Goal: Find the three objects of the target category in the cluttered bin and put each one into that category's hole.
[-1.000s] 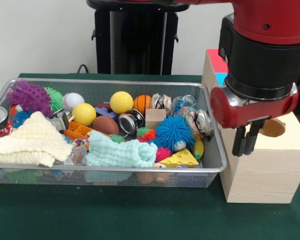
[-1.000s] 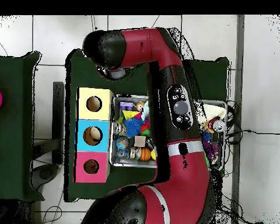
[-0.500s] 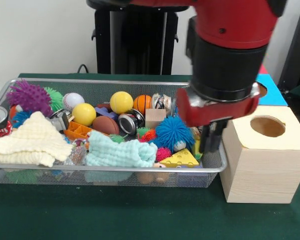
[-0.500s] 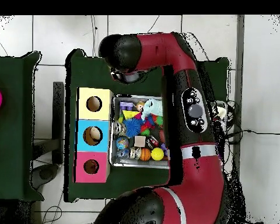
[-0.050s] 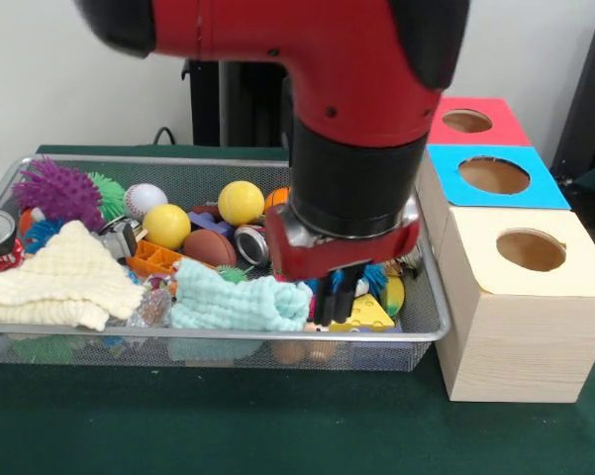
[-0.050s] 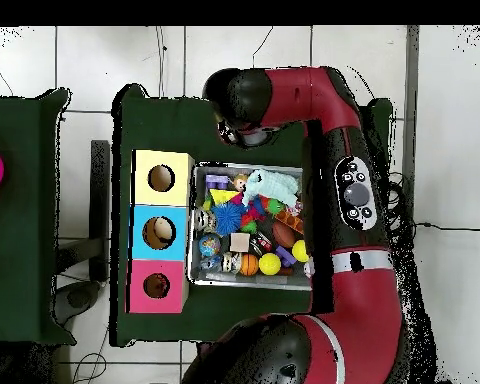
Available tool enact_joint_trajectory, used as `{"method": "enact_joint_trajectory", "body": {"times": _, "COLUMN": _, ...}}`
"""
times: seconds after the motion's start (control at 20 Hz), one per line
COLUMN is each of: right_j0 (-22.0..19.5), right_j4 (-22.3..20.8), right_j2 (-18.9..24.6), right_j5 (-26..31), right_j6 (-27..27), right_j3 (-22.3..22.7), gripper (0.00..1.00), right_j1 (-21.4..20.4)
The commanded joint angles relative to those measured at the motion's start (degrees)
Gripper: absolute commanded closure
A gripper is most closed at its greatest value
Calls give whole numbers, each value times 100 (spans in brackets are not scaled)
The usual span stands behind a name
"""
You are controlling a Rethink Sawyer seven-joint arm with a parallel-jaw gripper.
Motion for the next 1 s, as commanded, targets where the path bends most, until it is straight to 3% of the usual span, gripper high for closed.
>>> {"method": "enact_joint_trajectory", "body": {"times": 0.05, "right_j0": -157, "right_j4": -454, "right_j2": -100, "right_j5": -69, "right_j6": -2112, "right_j3": 338, "gripper": 100, "right_j1": 329}}
{"method": "enact_joint_trajectory", "body": {"times": 0.65, "right_j0": -267, "right_j4": -489, "right_j2": -118, "right_j5": 559, "right_j6": -2718, "right_j3": -256, "gripper": 100, "right_j1": 754}}
{"method": "enact_joint_trajectory", "body": {"times": 1.0, "right_j0": -210, "right_j4": -473, "right_j2": -195, "right_j5": 777, "right_j6": -2679, "right_j3": -418, "gripper": 100, "right_j1": 824}}
